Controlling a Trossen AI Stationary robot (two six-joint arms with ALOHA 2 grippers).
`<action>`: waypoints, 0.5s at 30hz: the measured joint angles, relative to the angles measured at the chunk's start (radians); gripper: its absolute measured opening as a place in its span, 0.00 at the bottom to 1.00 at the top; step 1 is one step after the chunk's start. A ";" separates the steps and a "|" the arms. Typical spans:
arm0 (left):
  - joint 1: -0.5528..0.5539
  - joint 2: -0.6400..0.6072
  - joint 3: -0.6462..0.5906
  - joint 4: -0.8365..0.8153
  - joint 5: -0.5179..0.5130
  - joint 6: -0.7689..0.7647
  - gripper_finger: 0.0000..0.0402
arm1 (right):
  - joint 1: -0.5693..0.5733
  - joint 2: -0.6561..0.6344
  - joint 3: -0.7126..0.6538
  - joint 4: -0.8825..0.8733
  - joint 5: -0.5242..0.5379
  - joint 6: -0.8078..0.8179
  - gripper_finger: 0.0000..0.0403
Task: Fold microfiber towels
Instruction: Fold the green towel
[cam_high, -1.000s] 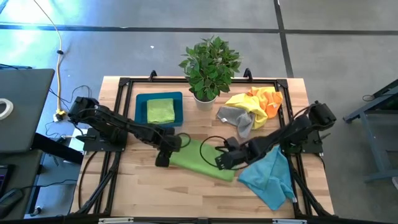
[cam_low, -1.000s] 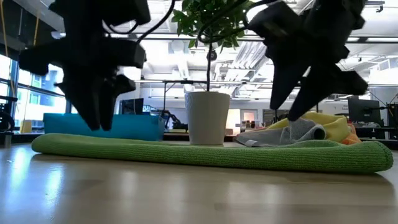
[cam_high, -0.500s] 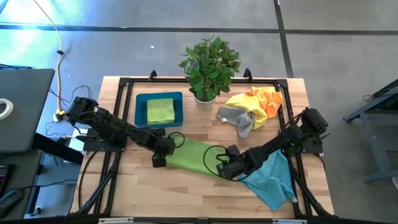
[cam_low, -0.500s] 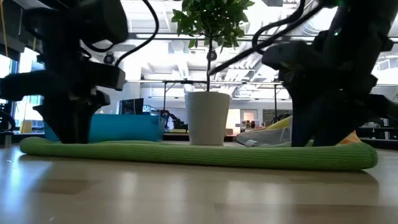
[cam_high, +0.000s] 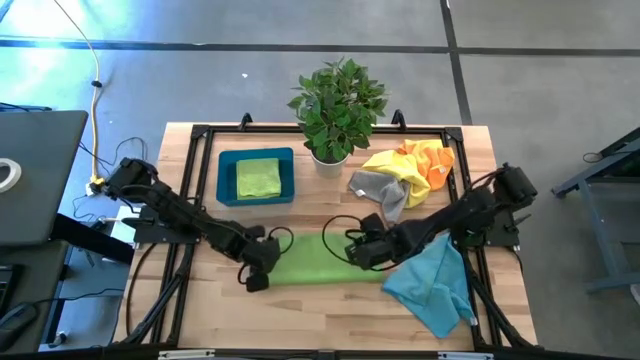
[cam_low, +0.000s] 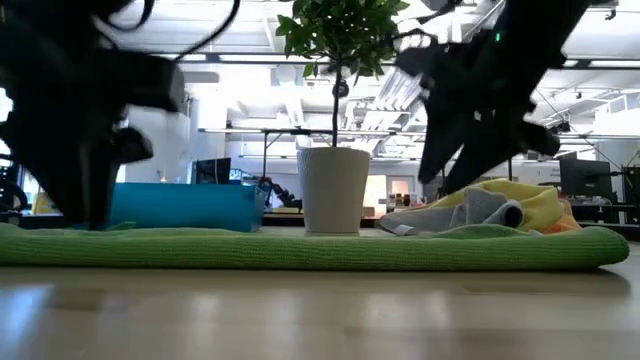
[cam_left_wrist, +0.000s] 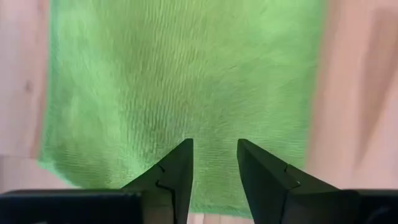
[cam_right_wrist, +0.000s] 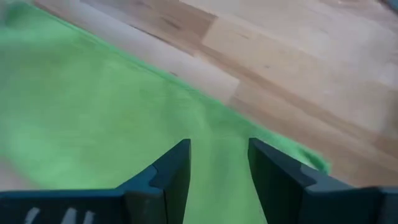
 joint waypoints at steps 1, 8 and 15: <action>0.000 -0.003 0.013 -0.007 -0.004 0.016 0.29 | 0.005 -0.011 0.000 -0.006 -0.018 0.025 0.38; 0.001 -0.004 0.025 -0.038 -0.022 0.037 0.29 | 0.074 -0.015 0.000 -0.072 -0.098 0.184 0.39; -0.006 -0.004 0.025 -0.047 -0.026 0.034 0.29 | 0.132 -0.014 0.000 -0.217 -0.154 0.371 0.51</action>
